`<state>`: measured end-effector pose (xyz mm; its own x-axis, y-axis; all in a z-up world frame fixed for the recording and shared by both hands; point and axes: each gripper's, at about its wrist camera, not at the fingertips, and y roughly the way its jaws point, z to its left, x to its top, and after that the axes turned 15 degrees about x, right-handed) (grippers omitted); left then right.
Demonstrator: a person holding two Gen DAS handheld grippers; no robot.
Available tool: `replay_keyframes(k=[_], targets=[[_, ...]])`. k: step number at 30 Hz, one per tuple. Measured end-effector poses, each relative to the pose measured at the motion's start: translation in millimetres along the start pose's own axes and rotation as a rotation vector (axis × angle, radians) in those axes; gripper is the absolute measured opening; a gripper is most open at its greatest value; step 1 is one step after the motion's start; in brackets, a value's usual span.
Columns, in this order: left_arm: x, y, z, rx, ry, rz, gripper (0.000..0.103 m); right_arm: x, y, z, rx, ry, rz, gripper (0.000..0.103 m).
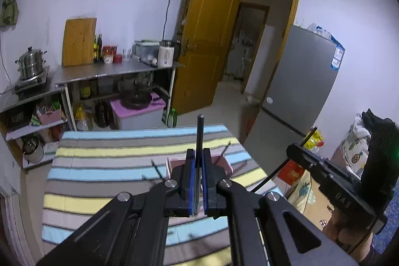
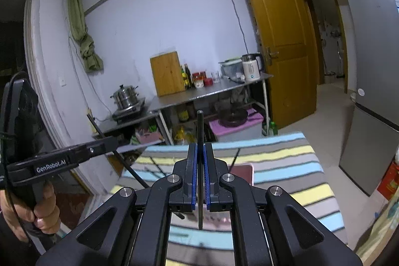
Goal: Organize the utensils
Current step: 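Lower the black chopstick into the basket and open the right gripper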
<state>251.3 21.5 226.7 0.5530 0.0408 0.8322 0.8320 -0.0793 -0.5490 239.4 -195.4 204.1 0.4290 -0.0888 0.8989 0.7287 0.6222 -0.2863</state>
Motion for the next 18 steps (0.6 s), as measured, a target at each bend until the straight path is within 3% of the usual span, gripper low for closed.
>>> replay_keyframes(k=[7, 18], targets=[[17.5, 27.9, -1.1, 0.009, -0.003, -0.010, 0.005, 14.8, 23.7, -5.7, -0.008, -0.009, -0.033, 0.004], [4.0, 77.8, 1.9, -0.014, -0.034, 0.032, 0.005, -2.3, 67.5, -20.2, -0.041, -0.028, 0.011, 0.004]])
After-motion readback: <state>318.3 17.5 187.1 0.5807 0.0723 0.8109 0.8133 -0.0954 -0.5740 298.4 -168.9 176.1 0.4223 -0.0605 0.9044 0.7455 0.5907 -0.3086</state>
